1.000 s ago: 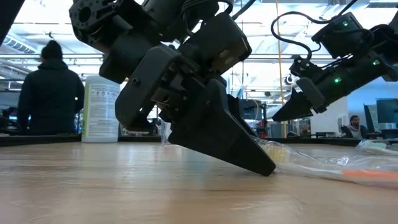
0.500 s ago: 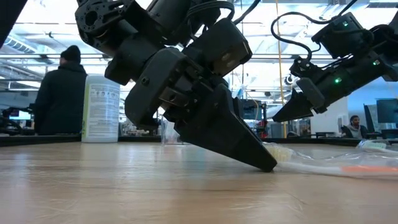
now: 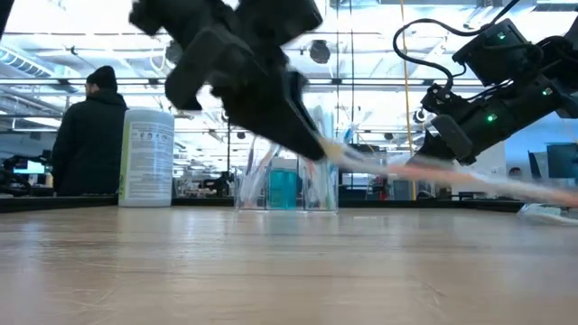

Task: Pick & Place toothbrushing station
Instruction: Put the orange toothbrush into the transparent organizer

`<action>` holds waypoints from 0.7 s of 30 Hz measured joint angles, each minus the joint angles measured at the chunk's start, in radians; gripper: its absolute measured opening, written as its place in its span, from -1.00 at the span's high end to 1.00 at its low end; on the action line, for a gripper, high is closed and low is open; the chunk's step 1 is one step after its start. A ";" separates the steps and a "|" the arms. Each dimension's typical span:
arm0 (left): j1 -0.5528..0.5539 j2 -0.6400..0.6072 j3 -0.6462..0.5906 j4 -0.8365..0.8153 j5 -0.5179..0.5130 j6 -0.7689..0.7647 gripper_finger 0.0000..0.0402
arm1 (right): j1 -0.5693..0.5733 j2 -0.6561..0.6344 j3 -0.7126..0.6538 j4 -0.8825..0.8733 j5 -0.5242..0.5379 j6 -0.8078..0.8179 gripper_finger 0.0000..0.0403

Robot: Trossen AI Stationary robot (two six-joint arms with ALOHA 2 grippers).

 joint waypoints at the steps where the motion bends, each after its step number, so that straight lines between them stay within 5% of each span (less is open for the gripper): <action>1: 0.000 -0.035 0.000 -0.044 -0.039 0.018 0.76 | 0.000 0.000 0.000 0.000 0.000 0.000 0.03; 8: 0.002 -0.274 0.000 -0.337 -0.344 0.172 0.71 | 0.000 0.000 0.000 -0.001 0.000 0.018 0.03; 21: 0.113 -0.460 0.001 -0.612 -0.616 0.693 0.70 | 0.001 0.000 -0.031 -0.022 0.000 0.141 0.03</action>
